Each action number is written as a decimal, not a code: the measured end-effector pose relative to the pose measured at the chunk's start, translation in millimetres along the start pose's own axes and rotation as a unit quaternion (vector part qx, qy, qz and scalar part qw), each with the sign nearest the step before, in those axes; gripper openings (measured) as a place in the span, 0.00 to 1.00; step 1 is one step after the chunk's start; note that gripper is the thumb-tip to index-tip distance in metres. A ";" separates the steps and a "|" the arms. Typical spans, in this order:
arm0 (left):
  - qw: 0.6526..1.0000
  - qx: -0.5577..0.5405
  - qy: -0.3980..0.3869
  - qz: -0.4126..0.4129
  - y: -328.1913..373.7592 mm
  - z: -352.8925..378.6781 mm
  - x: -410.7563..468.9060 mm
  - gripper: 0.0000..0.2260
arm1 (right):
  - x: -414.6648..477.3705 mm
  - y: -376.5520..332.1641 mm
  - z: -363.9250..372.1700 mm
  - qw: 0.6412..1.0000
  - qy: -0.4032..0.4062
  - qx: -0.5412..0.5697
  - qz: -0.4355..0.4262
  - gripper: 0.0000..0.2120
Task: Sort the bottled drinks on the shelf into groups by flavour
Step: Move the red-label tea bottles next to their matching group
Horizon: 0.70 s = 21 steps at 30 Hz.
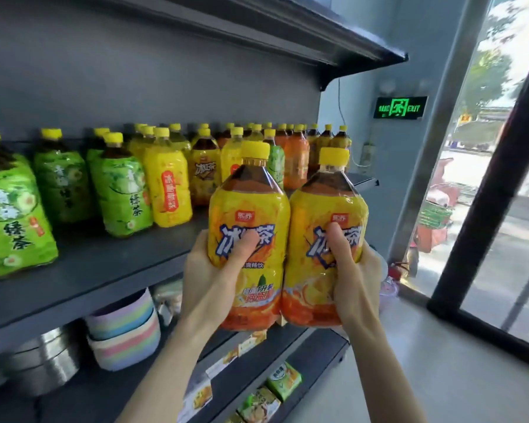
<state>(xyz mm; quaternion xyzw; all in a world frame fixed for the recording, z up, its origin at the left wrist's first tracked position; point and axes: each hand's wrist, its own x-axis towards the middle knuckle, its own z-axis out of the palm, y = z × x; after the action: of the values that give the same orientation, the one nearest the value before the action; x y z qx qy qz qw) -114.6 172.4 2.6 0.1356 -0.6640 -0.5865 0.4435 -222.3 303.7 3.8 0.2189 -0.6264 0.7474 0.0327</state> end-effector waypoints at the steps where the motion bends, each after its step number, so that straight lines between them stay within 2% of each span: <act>1: 1.000 -0.004 -0.009 0.001 -1.2 16.6 7.3 0.29 | 13.1 2.5 -11.0 1.000 0.006 -0.003 -0.001 0.28; 6: 0.999 -0.018 -0.040 0.015 -20.0 89.8 51.1 0.29 | 85.0 21.8 -48.9 0.999 0.025 -0.009 -0.022 0.26; 11: 0.998 -0.039 -0.037 0.022 -56.7 161.1 112.9 0.19 | 176.5 53.5 -73.8 0.998 0.042 -0.021 -0.051 0.28; 15: 0.998 -0.050 -0.031 0.009 -83.6 224.6 173.5 0.14 | 261.2 76.1 -91.9 0.996 0.054 -0.047 -0.058 0.30; 21: 0.997 -0.049 -0.060 0.015 -125.6 327.7 249.3 0.26 | 375.5 110.6 -135.8 0.994 0.084 -0.043 -0.055 0.30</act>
<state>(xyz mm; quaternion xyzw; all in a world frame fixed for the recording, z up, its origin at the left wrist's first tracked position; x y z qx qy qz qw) -544.6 179.0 23.6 0.0681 -0.6616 -0.6189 0.4178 -635.6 324.6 23.8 0.1872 -0.6399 0.7329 0.1355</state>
